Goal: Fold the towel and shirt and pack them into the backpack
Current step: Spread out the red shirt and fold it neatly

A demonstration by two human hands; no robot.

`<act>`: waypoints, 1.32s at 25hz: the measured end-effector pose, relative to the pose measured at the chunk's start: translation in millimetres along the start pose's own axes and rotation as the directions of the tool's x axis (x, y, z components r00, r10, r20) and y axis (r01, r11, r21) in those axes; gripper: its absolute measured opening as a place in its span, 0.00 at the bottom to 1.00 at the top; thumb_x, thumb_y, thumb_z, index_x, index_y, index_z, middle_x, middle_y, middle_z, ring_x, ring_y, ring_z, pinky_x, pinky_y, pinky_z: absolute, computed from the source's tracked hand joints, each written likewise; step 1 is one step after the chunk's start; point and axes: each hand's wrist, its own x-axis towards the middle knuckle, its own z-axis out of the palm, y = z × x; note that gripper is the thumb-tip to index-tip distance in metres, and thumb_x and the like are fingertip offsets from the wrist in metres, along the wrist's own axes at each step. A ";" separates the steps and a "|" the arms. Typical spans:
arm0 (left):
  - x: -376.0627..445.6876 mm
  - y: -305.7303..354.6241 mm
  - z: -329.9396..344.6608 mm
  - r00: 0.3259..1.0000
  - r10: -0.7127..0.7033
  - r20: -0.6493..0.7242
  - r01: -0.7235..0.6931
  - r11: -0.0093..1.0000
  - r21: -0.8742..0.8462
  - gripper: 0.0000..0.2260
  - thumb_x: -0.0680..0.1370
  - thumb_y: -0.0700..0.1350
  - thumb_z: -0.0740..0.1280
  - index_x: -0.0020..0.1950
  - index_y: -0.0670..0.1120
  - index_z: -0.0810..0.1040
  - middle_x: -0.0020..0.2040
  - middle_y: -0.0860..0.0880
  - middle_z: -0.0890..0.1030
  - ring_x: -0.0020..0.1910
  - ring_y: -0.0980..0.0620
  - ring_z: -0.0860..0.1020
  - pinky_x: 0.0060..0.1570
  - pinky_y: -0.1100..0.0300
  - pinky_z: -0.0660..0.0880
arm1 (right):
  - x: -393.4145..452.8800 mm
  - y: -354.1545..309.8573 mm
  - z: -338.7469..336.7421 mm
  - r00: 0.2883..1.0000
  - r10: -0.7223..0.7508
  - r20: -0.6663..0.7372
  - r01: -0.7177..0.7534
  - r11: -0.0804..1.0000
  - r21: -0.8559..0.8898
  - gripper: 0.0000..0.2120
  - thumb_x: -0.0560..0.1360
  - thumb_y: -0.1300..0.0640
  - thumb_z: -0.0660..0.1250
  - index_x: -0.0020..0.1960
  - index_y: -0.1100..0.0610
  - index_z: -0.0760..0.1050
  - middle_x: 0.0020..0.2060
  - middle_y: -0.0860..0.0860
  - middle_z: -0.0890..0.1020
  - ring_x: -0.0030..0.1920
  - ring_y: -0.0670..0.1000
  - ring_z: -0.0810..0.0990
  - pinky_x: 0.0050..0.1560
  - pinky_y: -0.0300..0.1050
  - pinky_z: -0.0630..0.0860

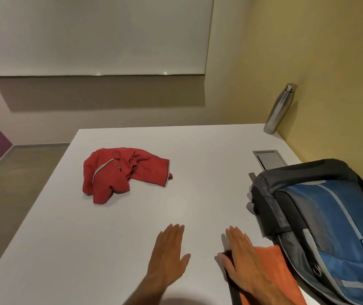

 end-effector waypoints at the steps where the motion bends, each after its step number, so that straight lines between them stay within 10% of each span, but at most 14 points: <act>1: 3.4 -24.0 -10.1 0.998 -0.041 -0.038 0.039 0.999 -0.033 0.34 0.80 0.60 0.56 0.81 0.50 0.46 0.81 0.52 0.50 0.80 0.51 0.45 0.78 0.55 0.42 | 13.6 -11.1 4.1 1.000 -0.004 -0.008 0.004 1.000 0.017 0.48 0.71 0.26 0.33 0.80 0.55 0.49 0.79 0.48 0.50 0.79 0.48 0.46 0.77 0.44 0.38; 7: 24.7 -147.6 -78.0 0.954 -0.227 -0.195 0.207 0.971 -0.121 0.33 0.75 0.54 0.70 0.77 0.47 0.63 0.76 0.48 0.67 0.76 0.47 0.63 0.74 0.52 0.59 | 83.0 -78.7 13.8 0.996 0.034 -0.083 -0.034 0.999 0.000 0.35 0.78 0.35 0.48 0.78 0.55 0.58 0.77 0.50 0.62 0.77 0.50 0.58 0.76 0.44 0.51; 12: 60.1 -221.6 -126.8 0.967 -0.083 -0.241 0.067 0.995 -0.074 0.35 0.62 0.48 0.82 0.67 0.43 0.75 0.62 0.44 0.80 0.61 0.41 0.79 0.57 0.45 0.79 | 138.1 -130.3 12.8 0.992 0.068 -0.109 -0.072 0.997 -0.033 0.31 0.79 0.43 0.57 0.78 0.54 0.58 0.77 0.50 0.62 0.77 0.51 0.59 0.75 0.43 0.56; 19: 127.5 -256.4 -157.1 0.982 0.165 -0.090 -0.141 0.963 0.228 0.40 0.56 0.51 0.82 0.67 0.53 0.73 0.63 0.47 0.79 0.62 0.43 0.78 0.58 0.44 0.76 | 209.9 -167.7 19.2 0.994 0.039 -0.107 -0.052 0.991 -0.127 0.24 0.63 0.51 0.78 0.57 0.56 0.81 0.51 0.51 0.85 0.50 0.54 0.84 0.45 0.48 0.83; 25: 166.9 -261.9 -149.2 0.957 0.277 0.081 -0.282 0.837 0.468 0.34 0.56 0.60 0.81 0.59 0.53 0.80 0.59 0.45 0.81 0.63 0.39 0.77 0.61 0.37 0.73 | 268.0 -180.0 37.6 0.988 -0.100 -0.117 0.082 0.986 -0.147 0.20 0.62 0.57 0.77 0.53 0.53 0.80 0.43 0.49 0.83 0.40 0.52 0.83 0.35 0.44 0.81; 29: 174.8 -274.4 -129.4 0.849 0.520 -0.092 -0.400 0.747 0.531 0.02 0.74 0.45 0.72 0.45 0.50 0.81 0.49 0.47 0.83 0.56 0.43 0.80 0.69 0.40 0.68 | 296.5 -183.8 52.4 0.968 -0.223 -0.113 0.192 0.954 -0.232 0.16 0.58 0.62 0.77 0.45 0.54 0.80 0.39 0.49 0.81 0.36 0.52 0.80 0.31 0.42 0.76; 33: 177.3 -282.1 -131.1 0.806 0.586 -0.086 -0.446 0.697 0.562 0.05 0.73 0.41 0.69 0.39 0.51 0.80 0.43 0.51 0.82 0.49 0.46 0.80 0.64 0.43 0.73 | 315.8 -184.8 58.7 0.961 -0.263 -0.085 0.219 0.912 -0.347 0.18 0.49 0.64 0.81 0.37 0.56 0.80 0.33 0.51 0.80 0.31 0.52 0.79 0.25 0.43 0.74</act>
